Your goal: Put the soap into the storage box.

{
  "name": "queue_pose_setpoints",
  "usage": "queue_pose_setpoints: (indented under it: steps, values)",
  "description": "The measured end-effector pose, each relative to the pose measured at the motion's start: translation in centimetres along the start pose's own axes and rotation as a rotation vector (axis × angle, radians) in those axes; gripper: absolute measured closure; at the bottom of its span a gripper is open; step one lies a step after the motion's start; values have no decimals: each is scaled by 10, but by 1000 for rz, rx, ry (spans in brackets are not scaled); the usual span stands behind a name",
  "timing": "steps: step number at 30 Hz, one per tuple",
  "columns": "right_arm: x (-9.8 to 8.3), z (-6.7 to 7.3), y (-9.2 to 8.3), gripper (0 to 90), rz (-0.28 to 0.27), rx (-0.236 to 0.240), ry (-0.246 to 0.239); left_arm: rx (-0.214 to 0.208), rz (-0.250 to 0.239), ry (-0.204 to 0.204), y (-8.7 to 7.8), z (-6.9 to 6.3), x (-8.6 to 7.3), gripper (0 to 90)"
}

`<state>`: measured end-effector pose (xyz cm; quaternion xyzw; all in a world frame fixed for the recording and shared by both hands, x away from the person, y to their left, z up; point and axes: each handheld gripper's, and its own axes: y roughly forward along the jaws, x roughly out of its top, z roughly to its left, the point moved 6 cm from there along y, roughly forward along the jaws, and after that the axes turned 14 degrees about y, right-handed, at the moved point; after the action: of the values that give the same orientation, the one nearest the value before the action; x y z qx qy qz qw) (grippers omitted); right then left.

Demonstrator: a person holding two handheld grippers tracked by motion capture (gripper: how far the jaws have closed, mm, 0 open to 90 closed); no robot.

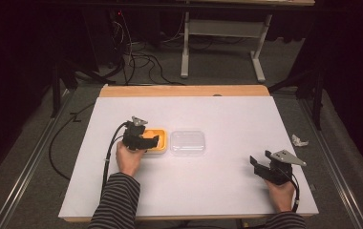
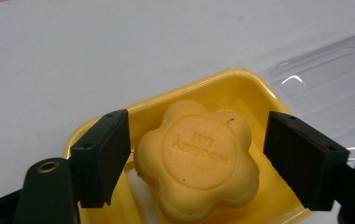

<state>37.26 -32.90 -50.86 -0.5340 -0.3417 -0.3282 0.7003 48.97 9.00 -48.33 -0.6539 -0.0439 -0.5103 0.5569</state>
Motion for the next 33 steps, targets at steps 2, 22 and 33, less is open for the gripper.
queue_pose_setpoints:
  steps: [2, 22, 33]
  values:
    - [0, 0, 0, 327, 1, 1, -2, 2, -6, 2, -2, 0, 1, 234]
    - [0, 0, 0, 327, 0, 1, -1, -4, -72, 17, -26, -1, 4, 237]
    - [0, 0, 0, 327, 1, 1, -1, -15, -89, 31, -36, -5, 4, 240]
